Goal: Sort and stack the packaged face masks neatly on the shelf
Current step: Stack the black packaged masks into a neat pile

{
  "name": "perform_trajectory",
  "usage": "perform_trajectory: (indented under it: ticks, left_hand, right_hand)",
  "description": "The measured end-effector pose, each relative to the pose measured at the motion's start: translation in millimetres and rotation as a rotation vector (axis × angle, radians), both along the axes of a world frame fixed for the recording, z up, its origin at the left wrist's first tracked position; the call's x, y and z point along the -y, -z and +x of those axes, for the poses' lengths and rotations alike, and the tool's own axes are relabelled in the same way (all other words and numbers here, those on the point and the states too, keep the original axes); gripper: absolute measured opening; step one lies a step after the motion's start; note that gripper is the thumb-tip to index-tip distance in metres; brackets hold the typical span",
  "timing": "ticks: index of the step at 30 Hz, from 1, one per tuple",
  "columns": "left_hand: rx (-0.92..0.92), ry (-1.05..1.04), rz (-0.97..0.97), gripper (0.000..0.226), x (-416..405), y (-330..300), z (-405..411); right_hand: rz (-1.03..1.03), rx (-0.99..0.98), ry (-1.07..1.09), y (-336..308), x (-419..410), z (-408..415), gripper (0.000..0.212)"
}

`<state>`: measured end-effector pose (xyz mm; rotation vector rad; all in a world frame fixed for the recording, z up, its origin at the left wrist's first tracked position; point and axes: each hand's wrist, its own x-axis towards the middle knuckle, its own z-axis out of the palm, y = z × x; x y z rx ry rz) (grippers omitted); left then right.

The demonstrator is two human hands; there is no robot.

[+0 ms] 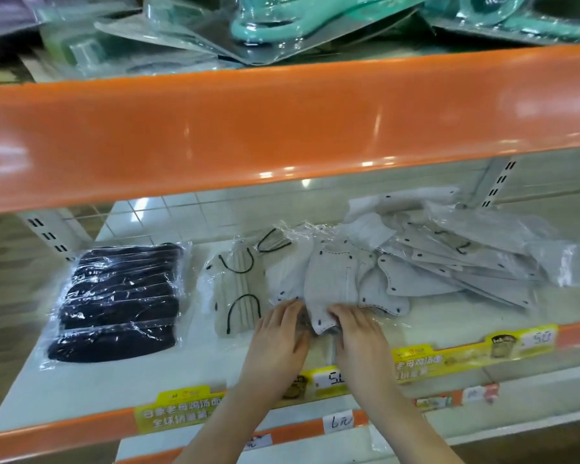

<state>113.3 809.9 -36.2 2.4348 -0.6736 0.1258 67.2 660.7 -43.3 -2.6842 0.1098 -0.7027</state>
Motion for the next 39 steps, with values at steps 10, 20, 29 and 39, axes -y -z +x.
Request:
perform_trajectory:
  ticks: [10, 20, 29, 39]
  left_hand:
    - [0.154, 0.057, -0.175, 0.041, -8, -25, -2]
    - [-0.223, -0.408, -1.188, 0.016, -17, -103, -11]
    - [-0.387, -0.564, -1.323, 0.018, -68, -98, -7]
    - [-0.48, -0.702, -1.228, 0.023, -129, -74, 7]
  right_hand:
    - [0.151, 0.176, -0.19, -43, 7, -11, 0.034]
    - [0.54, 0.113, -0.298, -109, -3, 8, 0.027]
    - [0.43, -0.004, -0.185, -75, -17, 39, 0.012]
    - [-0.13, 0.192, -0.459, -48, -104, 34, 0.026]
